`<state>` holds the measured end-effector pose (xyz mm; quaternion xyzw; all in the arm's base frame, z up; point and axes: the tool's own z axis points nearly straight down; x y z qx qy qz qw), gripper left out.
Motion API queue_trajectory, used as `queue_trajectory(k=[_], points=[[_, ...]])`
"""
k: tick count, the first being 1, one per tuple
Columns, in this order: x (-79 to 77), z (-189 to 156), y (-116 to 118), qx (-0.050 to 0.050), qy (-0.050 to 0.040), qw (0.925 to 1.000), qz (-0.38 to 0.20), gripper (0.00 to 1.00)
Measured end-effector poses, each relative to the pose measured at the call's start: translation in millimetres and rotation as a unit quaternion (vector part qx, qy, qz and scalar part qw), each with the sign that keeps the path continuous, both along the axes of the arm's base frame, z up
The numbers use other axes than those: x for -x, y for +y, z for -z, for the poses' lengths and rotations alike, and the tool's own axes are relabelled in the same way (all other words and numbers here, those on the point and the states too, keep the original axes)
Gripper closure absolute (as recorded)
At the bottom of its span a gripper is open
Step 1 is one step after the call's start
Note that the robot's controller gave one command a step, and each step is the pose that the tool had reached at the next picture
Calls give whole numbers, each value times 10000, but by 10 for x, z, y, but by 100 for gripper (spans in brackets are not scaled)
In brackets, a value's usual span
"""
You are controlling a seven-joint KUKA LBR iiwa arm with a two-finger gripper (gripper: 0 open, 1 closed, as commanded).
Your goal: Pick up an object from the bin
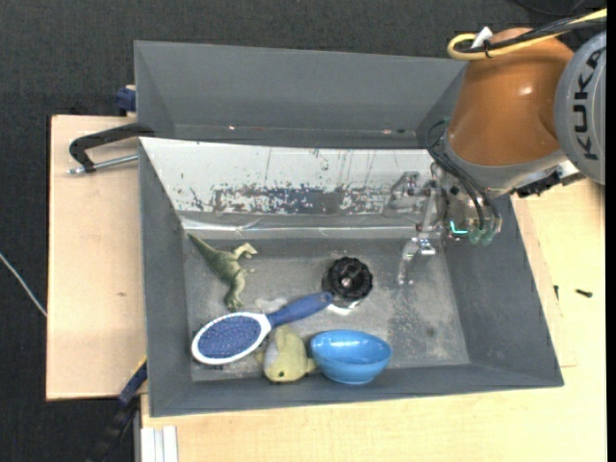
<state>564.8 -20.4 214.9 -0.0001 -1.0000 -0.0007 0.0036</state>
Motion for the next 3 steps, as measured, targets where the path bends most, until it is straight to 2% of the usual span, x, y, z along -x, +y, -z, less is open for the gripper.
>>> queue_trajectory(k=[1, 2, 3], points=[[-43, 1386, 552, -5, 2, 9993, 382, 0], [-66, 1342, 532, 2, -37, 9992, 389, 100], [-155, 90, 762, -4, -101, 9923, -1233, 100]])
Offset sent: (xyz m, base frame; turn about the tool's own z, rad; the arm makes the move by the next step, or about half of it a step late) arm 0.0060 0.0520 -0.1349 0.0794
